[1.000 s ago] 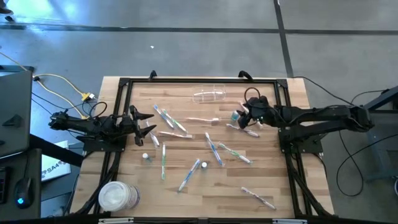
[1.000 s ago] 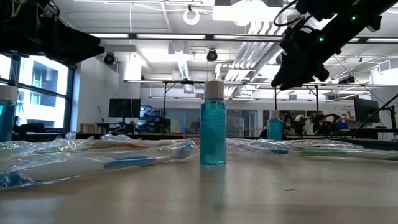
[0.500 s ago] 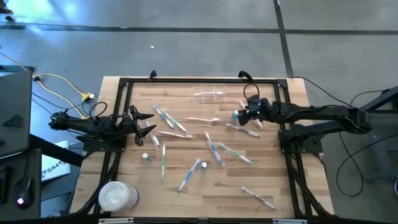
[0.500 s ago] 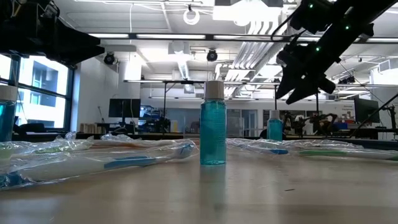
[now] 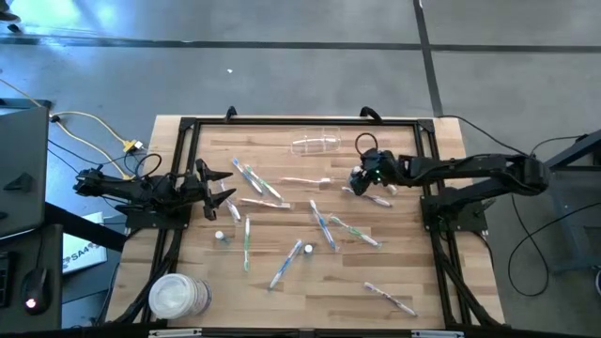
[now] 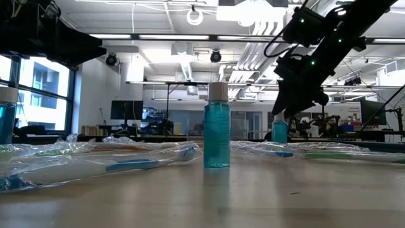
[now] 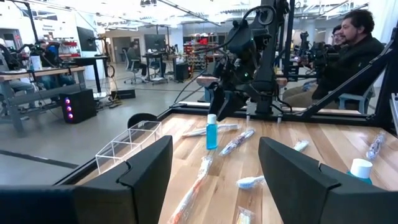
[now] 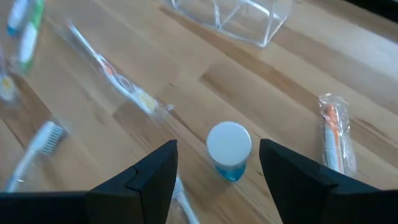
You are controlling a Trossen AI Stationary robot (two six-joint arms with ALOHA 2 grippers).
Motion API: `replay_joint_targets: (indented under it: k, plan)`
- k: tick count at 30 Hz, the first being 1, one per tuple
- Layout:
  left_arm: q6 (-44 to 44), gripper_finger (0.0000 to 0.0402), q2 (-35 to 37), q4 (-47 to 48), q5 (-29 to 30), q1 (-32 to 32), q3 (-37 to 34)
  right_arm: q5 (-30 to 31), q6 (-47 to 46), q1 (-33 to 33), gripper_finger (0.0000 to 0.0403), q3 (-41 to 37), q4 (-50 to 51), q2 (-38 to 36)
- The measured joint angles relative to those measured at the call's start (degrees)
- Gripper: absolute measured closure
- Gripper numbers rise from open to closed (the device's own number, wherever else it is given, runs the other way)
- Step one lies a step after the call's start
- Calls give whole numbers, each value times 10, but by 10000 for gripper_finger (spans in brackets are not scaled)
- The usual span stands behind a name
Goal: Pick & Place toothbrushing station
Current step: Put the top blue mouthwash into the transparent organizer
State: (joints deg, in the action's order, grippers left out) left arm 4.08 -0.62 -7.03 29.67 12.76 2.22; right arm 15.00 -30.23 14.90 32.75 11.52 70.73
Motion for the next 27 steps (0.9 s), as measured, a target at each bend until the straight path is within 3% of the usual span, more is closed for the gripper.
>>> replay_joint_targets:
  k: [15,27]
  plan:
    - [2,162,0,12,0,0,0,0,50,0,189,0,-19,18]
    - [2,162,0,12,-2,0,0,0,51,4,299,0,-18,18]
